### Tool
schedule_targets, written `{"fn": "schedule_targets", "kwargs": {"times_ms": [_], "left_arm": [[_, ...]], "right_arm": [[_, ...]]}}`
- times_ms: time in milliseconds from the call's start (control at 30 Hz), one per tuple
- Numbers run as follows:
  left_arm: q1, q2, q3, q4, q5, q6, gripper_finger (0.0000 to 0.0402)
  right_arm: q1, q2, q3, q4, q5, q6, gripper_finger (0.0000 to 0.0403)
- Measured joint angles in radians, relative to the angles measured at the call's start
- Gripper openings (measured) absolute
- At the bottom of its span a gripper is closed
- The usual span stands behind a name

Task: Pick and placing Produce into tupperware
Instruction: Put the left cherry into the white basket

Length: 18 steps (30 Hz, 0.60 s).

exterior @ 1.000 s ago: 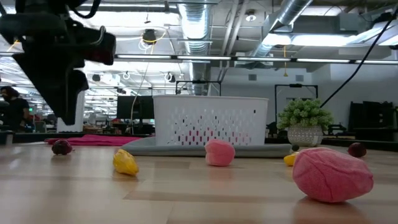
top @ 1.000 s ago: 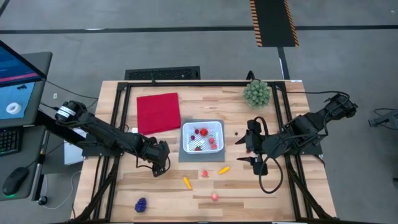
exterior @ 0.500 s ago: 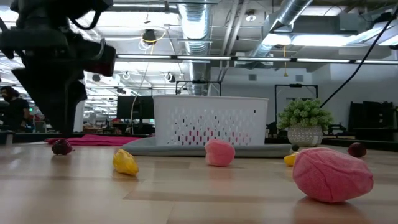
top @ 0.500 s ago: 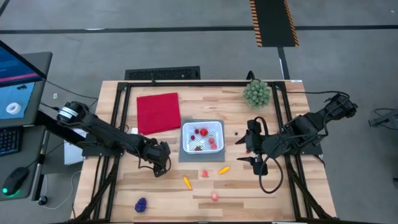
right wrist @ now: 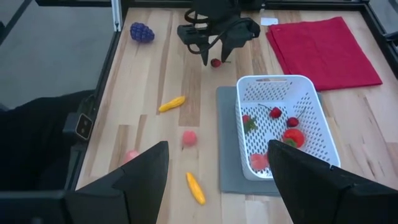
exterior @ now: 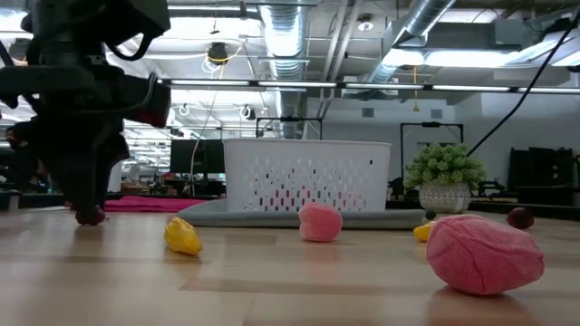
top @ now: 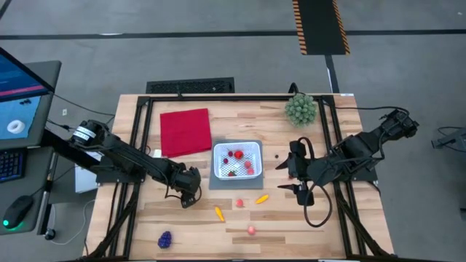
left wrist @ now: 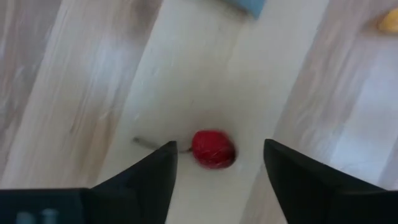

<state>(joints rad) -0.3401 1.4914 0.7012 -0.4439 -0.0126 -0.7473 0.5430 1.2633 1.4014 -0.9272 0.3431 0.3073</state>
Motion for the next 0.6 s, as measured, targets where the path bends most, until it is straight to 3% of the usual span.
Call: {"fn": "schedule_targets", "kwargs": {"times_ms": [233,600], "left_arm": [[0.000,0.000,0.000,0.000,0.002,0.017,0.0138],[0.000,0.000,0.000,0.001,0.001,0.028,0.0076]], "right_arm": [[0.000,0.000,0.000,0.000,0.000,0.000,0.0295],[0.006,0.000,0.000,0.000,-0.001,0.008,0.0295]]}}
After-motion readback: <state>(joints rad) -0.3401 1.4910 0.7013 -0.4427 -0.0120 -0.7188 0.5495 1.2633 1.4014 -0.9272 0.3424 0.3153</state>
